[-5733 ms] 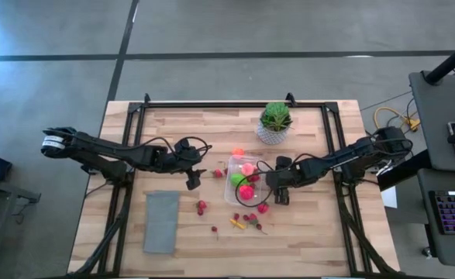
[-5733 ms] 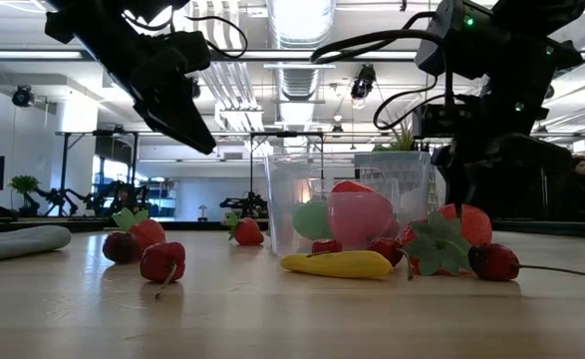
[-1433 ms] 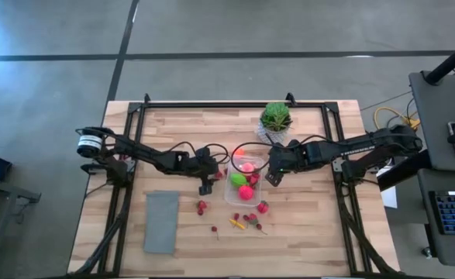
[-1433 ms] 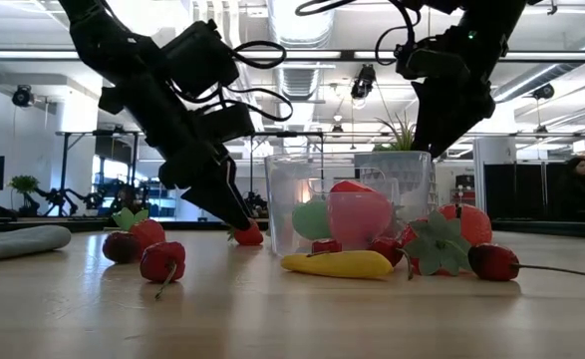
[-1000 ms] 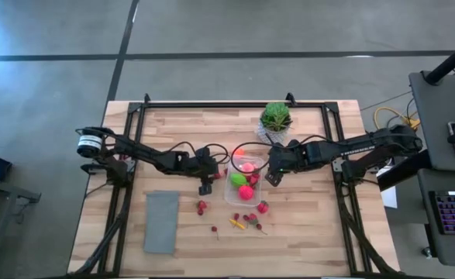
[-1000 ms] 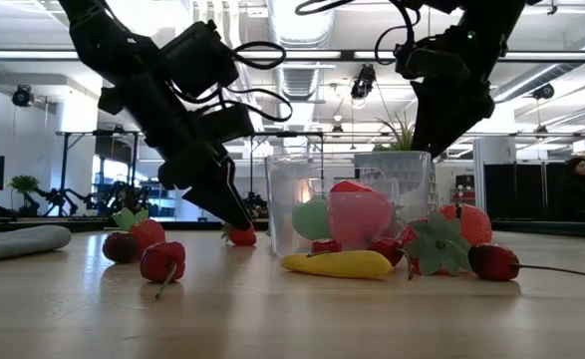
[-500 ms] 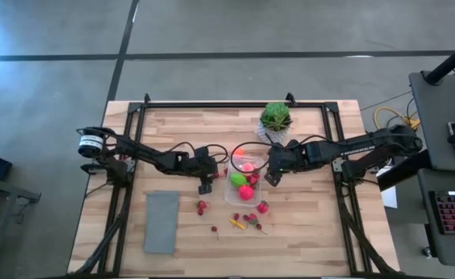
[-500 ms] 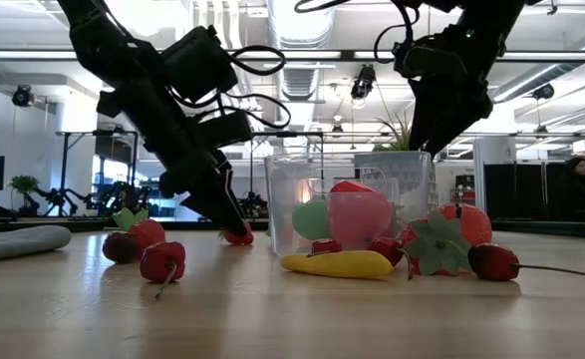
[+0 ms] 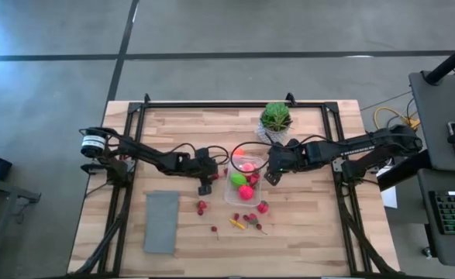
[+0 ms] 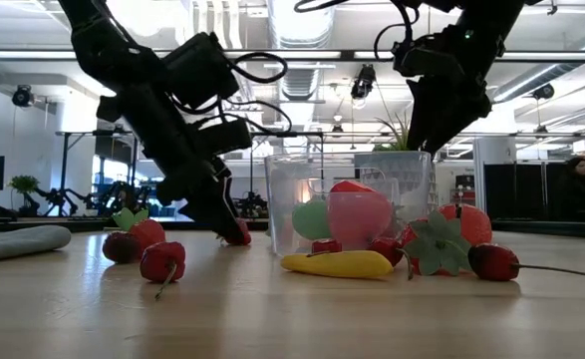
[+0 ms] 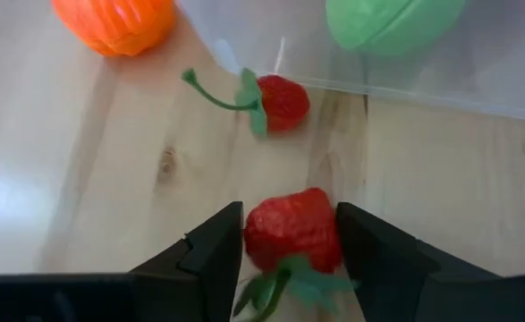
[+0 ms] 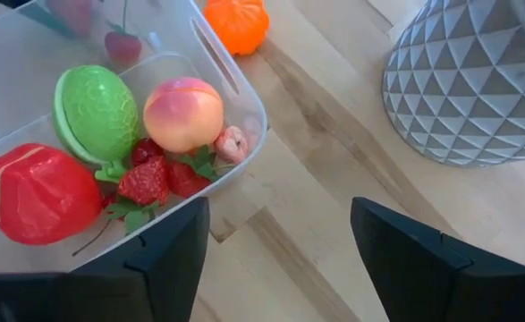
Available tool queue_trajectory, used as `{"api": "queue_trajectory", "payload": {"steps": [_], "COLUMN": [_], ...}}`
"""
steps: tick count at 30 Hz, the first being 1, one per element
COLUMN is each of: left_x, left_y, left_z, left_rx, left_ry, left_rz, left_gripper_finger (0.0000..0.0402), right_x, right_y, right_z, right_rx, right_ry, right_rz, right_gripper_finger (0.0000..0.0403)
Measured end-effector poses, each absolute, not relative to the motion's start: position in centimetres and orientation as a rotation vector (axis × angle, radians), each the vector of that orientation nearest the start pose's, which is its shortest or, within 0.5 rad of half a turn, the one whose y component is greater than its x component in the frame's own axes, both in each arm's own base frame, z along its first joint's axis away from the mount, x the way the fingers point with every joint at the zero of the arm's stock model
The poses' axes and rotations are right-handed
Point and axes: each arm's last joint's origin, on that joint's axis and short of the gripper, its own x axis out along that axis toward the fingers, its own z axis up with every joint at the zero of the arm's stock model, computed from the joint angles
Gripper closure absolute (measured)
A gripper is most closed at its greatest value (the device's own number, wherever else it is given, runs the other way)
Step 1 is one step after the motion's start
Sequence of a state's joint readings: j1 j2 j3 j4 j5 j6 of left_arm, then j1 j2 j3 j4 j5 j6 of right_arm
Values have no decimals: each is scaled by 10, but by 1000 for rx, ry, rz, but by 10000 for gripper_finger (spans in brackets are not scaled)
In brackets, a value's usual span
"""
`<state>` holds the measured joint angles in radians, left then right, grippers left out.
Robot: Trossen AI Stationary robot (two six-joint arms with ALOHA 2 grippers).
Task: Pick and placing Produce into tupperware
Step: Put the red strawberry into the transparent bin
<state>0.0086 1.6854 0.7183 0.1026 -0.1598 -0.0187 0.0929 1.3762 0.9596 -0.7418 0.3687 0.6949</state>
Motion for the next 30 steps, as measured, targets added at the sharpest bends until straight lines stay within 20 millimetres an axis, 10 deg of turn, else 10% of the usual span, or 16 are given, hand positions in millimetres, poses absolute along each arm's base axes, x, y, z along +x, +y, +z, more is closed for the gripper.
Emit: {"api": "queue_trajectory", "payload": {"steps": [30], "left_x": [297], "left_y": [7], "left_z": [135], "left_rx": [42], "left_ry": [939], "left_rz": [146], "left_gripper_finger": [279], "right_x": [253], "right_y": [13], "right_z": [227], "right_rx": [345], "right_ry": [999], "right_rz": [-621], "right_gripper_finger": [137]}}
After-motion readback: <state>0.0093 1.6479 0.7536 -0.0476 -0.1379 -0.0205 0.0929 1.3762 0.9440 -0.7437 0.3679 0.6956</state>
